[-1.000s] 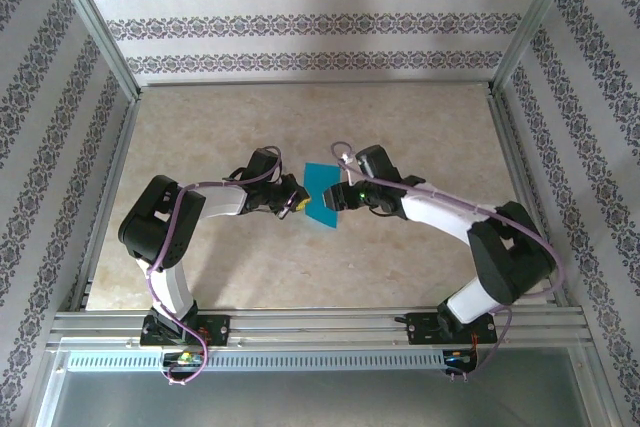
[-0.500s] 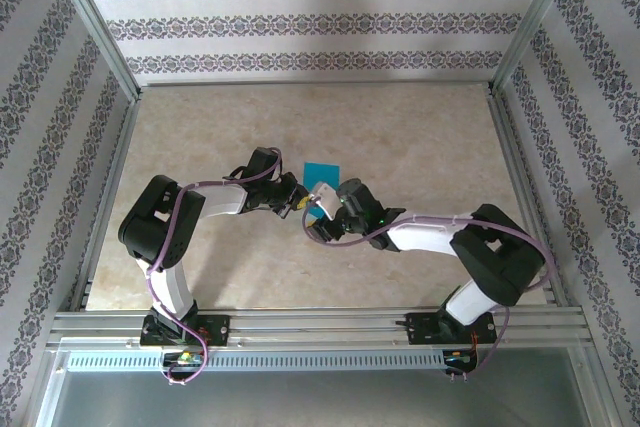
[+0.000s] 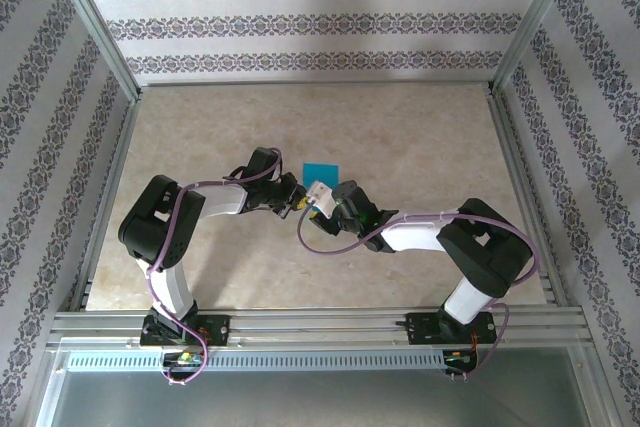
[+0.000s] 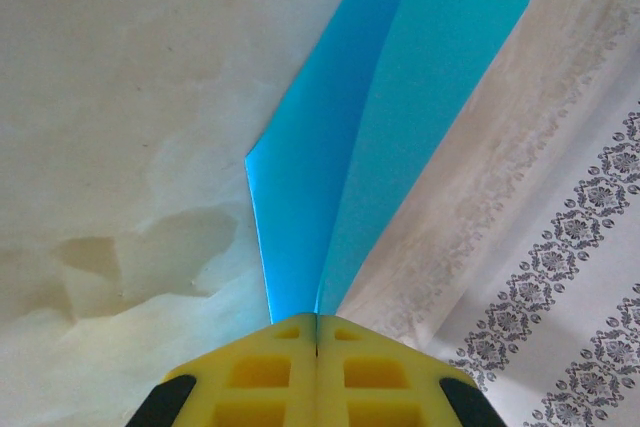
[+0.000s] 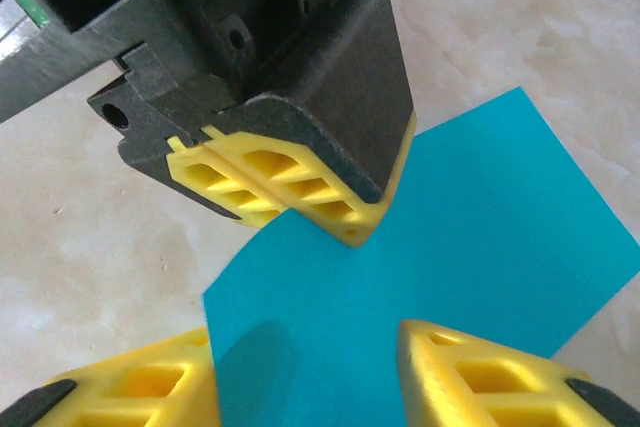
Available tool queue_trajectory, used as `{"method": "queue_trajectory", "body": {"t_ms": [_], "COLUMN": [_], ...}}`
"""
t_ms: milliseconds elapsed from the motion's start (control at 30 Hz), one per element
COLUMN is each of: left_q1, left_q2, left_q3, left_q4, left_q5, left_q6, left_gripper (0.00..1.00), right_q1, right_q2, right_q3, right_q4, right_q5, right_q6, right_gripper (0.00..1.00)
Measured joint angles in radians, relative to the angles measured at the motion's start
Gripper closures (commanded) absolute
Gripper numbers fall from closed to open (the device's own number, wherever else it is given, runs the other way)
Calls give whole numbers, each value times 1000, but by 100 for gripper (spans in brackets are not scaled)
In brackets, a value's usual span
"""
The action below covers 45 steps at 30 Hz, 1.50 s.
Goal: Fold a paper plane with a square sheet of paper (pick it up from the middle)
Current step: Third fold the triangle at the center of the table.
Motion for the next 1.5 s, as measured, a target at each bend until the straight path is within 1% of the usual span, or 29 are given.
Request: {"method": "queue_trajectory", "body": {"t_ms": [100, 200, 233, 333, 367, 433, 600, 700, 867, 1033, 1200, 1333, 1500], "left_q1": [0, 0, 0, 0, 1, 4, 39, 55, 47, 4, -24, -24, -24], "left_q2": [0, 0, 0, 0, -3, -22, -163, -231, -211, -92, 50, 125, 192], "left_q3": [0, 0, 0, 0, 0, -3, -8, 5, 58, 150, 243, 298, 352], "left_q4": [0, 0, -1, -14, -26, -68, -205, -251, -260, -261, -283, -332, -390], "left_q5": [0, 0, 0, -5, -15, -43, -132, -174, -170, -135, -119, -121, -127], "left_q6": [-3, -3, -3, 1, 6, 25, 114, 186, 282, 342, 386, 412, 435], "left_gripper": [95, 92, 88, 70, 66, 62, 57, 57, 60, 68, 74, 79, 82], "right_q1": [0, 0, 0, 0, 0, -1, -32, -66, -93, -102, -119, -132, -139], "right_q2": [0, 0, -1, -3, -5, -13, -42, -48, -48, -48, -48, -48, -34], "right_q3": [0, 0, 0, 0, 0, -3, -34, -52, -74, -80, -80, -80, -79], "right_q4": [1, 3, 3, 2, 2, 1, -7, -12, -25, -28, -32, -33, -46], "right_q5": [-2, -6, -10, -24, -35, -62, -198, -298, -428, -528, -602, -633, -639], "right_q6": [-2, 0, 1, 7, 9, 15, 64, 106, 165, 207, 235, 251, 272], "right_gripper": [63, 71, 75, 81, 83, 83, 84, 84, 83, 83, 82, 82, 81]}}
